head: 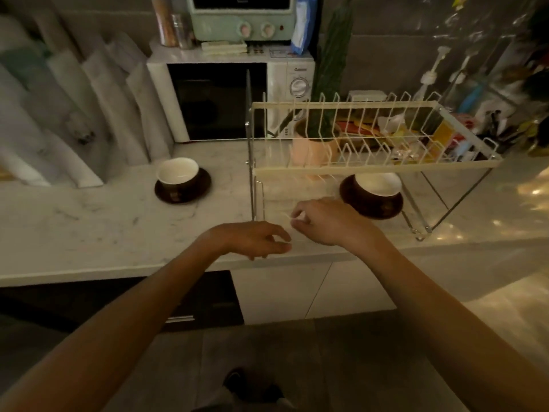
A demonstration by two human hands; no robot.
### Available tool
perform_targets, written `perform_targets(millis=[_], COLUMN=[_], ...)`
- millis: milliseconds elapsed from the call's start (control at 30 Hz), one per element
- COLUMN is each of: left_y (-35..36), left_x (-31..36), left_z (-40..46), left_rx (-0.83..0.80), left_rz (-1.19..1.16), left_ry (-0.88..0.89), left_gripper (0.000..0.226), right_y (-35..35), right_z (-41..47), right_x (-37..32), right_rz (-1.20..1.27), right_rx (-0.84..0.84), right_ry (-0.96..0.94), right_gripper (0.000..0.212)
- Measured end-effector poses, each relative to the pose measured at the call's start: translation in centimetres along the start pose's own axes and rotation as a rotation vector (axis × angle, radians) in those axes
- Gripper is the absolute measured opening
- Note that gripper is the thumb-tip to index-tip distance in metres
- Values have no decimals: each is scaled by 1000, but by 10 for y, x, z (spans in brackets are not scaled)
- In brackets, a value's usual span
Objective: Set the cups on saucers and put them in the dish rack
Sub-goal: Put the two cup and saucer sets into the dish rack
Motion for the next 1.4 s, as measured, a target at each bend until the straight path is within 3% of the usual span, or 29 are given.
perform_targets(millis=[100, 200, 333, 567, 767, 1033, 1400], left_y=[-8, -27, -62, -119, -153, -197, -231], left_x=[-22, -54, -96, -153, -188, -244, -288], left_z=[-29, -53, -86, -120, -118, -82, -16], left_rx=[0, 84, 316, 775, 1097, 1105, 940], left_rz=[129, 279, 436, 630, 455, 211, -161], left_ry=[-58, -177, -280, -360, -283, -266, -235], left_gripper=[53, 54, 56, 59, 61, 61, 56], right_y=[13, 12, -4, -28, -17, 0, 30], right_z=[1, 1, 12, 50, 101, 172, 247], right_x=[-41, -81, -127, -175, -189, -190, -171], right_rz=[-47, -30, -65, 18, 31, 152, 453], right_rx=[-239, -292, -147, 297, 417, 362, 316], right_ry=[-116, -226, -328, -317, -220, -73, 120], right_gripper=[47, 52, 52, 54, 57, 57, 46])
Point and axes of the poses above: each hand's wrist, its own z-axis towards the middle knuckle, its own y-axis out of the palm, x = y × z, the point moved 8 cm from there along z, towards the middle knuckle, and after that the axes turned 5 degrees about -z, right-handed, at the moved point
